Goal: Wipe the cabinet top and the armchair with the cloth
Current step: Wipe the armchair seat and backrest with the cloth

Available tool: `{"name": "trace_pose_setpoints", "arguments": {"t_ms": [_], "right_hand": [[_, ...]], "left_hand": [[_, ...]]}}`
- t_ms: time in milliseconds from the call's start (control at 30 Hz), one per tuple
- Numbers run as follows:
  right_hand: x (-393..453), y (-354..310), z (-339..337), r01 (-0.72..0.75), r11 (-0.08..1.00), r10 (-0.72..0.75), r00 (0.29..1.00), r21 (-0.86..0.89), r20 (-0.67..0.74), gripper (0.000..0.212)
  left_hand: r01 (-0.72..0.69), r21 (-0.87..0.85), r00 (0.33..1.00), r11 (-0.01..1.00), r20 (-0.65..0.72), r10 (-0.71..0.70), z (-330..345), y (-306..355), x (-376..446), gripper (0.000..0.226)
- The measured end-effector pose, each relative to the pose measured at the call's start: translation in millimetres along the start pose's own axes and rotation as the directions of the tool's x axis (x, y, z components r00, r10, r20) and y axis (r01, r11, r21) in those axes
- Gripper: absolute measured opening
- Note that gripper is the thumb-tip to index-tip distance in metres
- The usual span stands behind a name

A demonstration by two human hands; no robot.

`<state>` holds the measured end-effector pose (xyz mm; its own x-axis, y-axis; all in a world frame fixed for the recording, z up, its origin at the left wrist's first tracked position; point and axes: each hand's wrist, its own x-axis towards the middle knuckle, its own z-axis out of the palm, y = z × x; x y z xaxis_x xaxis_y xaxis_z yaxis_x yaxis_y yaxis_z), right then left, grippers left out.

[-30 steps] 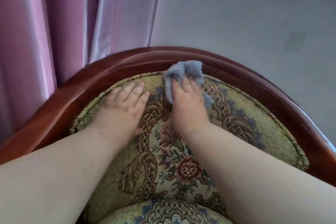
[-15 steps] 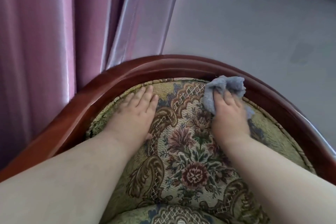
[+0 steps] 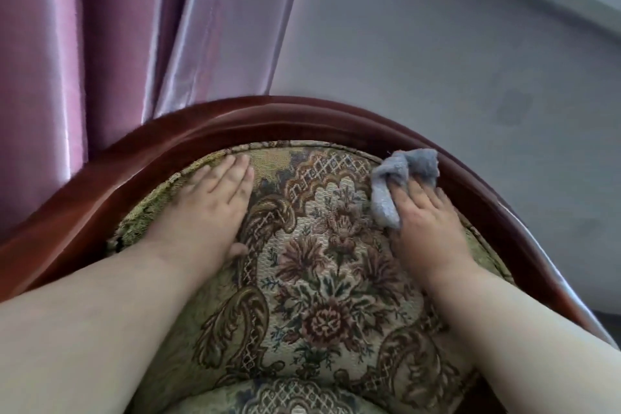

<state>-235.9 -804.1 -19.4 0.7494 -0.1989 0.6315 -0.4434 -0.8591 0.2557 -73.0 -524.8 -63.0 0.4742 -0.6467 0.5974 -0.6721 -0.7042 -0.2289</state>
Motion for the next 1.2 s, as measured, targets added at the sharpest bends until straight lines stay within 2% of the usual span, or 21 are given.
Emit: {"name": "trace_pose_setpoints", "arguments": {"t_ms": [67,167,333,400,500,567,667,700,767,833,900,933,1000,1067,1133,1200], "right_hand": [[-11.6,-1.2,2.0,-0.078,0.997,0.078,0.997,0.001,0.007,0.078],[9.6,-45.7,2.8,-0.137,0.990,0.138,0.990,0.037,-0.031,0.080],[49.0,-157.0,-1.0,0.192,0.957,-0.164,0.977,0.216,-0.139,0.080],[50.4,-182.8,-3.1,0.250,0.929,-0.218,0.966,0.272,-0.141,0.077],[34.4,-163.8,5.4,0.333,0.930,-0.325,0.943,0.155,-0.073,0.077],[3.7,-134.5,20.8,0.481,0.874,-0.485,0.872,0.069,0.067,0.080],[-44.9,-92.5,41.5,0.757,0.651,-0.684,0.615,-0.050,0.393,0.072],[-45.1,-78.9,39.7,0.795,0.601,-0.703,0.577,-0.087,0.415,0.068],[-17.2,-57.7,27.9,0.774,0.606,-0.715,0.631,-0.183,0.300,0.067],[28.4,-39.4,8.1,0.634,0.731,-0.635,0.767,-0.253,0.091,0.071],[63.1,-25.9,-11.9,0.370,0.905,-0.383,0.923,-0.208,-0.025,0.079],[69.3,-25.2,-15.2,0.247,0.959,-0.255,0.966,-0.137,-0.048,0.080],[59.6,-34.2,-4.3,0.144,0.989,-0.145,0.987,-0.017,-0.074,0.079],[27.2,-45.6,19.2,0.135,0.990,-0.132,0.987,0.033,-0.088,0.087],[-13.5,-47.6,41.7,0.223,0.975,-0.223,0.975,0.016,-0.008,0.104],[-50.8,-38.5,55.4,0.388,0.921,-0.378,0.906,-0.019,0.188,0.110]], "left_hand": [[0.006,-0.016,1.000,1.000,0.007,-0.005,-2.0,-0.9,-1.3,0.121],[0.004,0.008,1.000,1.000,-0.010,-0.004,-0.1,-2.8,-3.1,0.118],[0.035,0.053,0.999,0.998,0.010,-0.036,-2.5,0.1,-1.9,0.115],[0.038,0.060,0.998,0.997,0.038,-0.040,-4.3,0.3,-1.6,0.107],[0.040,0.074,0.998,0.996,0.053,-0.044,-8.1,1.2,-1.6,0.107],[0.044,0.069,0.998,0.997,0.038,-0.047,-7.4,1.6,-2.4,0.113],[0.048,0.027,0.998,0.998,0.035,-0.049,-7.1,2.8,-3.9,0.113],[0.049,0.019,0.998,0.999,0.025,-0.049,-6.6,2.7,-4.0,0.112],[0.036,0.030,0.999,0.999,0.010,-0.037,-5.3,1.4,-4.3,0.113],[0.023,0.023,1.000,0.999,0.008,-0.023,-5.1,0.7,-4.5,0.114],[0.022,0.013,1.000,1.000,-0.015,-0.022,-2.6,-0.6,-4.2,0.116],[0.021,0.010,1.000,1.000,-0.021,-0.021,-2.2,-0.7,-4.5,0.116],[0.021,0.005,0.999,1.000,-0.027,-0.021,-0.2,-1.3,-5.3,0.118],[0.017,0.016,0.999,1.000,-0.042,-0.016,2.4,-2.2,-4.3,0.119],[0.009,0.024,0.999,1.000,-0.049,-0.008,4.2,-2.6,-3.6,0.119],[0.006,0.031,0.998,0.999,-0.056,-0.005,5.5,-2.2,-3.2,0.119]]}}
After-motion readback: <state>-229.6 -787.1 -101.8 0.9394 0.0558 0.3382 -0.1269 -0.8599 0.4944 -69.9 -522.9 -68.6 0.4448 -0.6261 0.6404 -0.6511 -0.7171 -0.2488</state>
